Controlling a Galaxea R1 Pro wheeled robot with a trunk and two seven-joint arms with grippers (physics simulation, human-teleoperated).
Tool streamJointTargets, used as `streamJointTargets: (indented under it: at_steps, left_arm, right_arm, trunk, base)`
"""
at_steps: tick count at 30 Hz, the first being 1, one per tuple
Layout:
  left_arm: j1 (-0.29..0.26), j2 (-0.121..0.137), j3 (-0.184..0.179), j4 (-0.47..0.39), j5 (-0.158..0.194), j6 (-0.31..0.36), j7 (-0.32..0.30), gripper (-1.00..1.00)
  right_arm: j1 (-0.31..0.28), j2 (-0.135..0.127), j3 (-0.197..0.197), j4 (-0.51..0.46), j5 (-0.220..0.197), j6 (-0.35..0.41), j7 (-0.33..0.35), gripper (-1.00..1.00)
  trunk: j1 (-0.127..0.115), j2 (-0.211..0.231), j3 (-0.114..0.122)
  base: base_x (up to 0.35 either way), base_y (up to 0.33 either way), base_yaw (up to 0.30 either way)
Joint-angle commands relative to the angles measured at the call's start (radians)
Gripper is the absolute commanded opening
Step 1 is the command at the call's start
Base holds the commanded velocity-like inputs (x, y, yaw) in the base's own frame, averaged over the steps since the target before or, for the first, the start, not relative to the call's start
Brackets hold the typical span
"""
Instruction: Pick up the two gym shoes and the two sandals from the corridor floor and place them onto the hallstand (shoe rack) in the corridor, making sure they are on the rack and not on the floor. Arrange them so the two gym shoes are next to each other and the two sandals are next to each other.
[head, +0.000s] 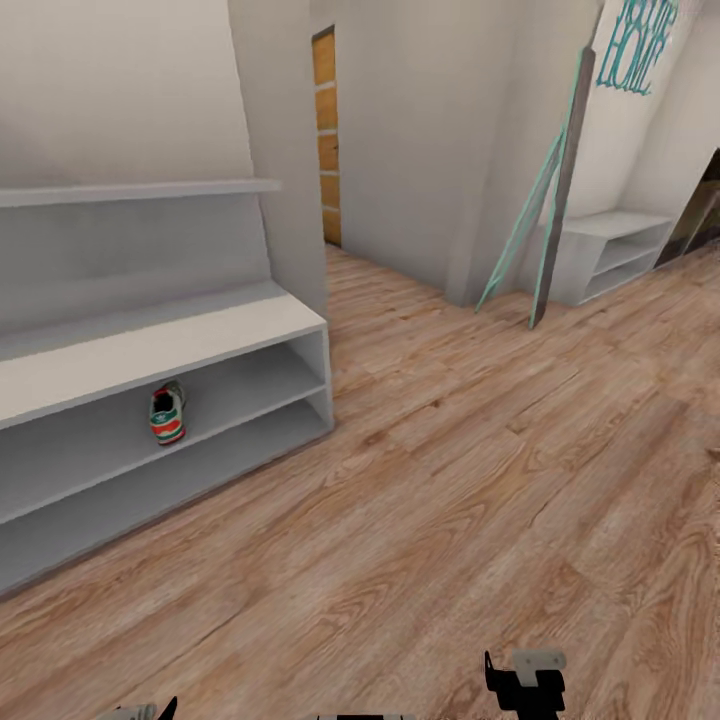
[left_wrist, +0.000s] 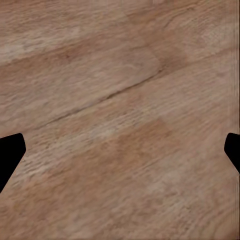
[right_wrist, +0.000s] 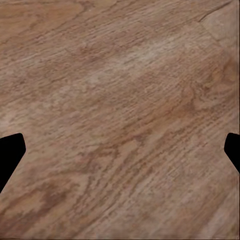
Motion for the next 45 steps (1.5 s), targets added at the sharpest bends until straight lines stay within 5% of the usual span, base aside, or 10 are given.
streamJointTargets:
  at_steps: [1, 45]
  left_arm:
    - [-0.001, 0.000, 0.006, 0.001, 0.003, 0.000, -0.010, 1.00]
    - [-0.001, 0.000, 0.008, 0.000, -0.001, 0.000, -0.010, 1.00]
  right_arm:
    - [-0.001, 0.000, 0.003, 0.001, 0.010, 0.000, -0.010, 1.00]
    - [-0.001, 0.002, 0.003, 0.001, 0.010, 0.000, -0.012, 1.00]
  trunk:
    - [0.000, 0.000, 0.000]
    - [0.000, 0.000, 0.024]
  base:
    - [0.000, 0.000, -0.288]
    - [0.024, 0.000, -0.288]
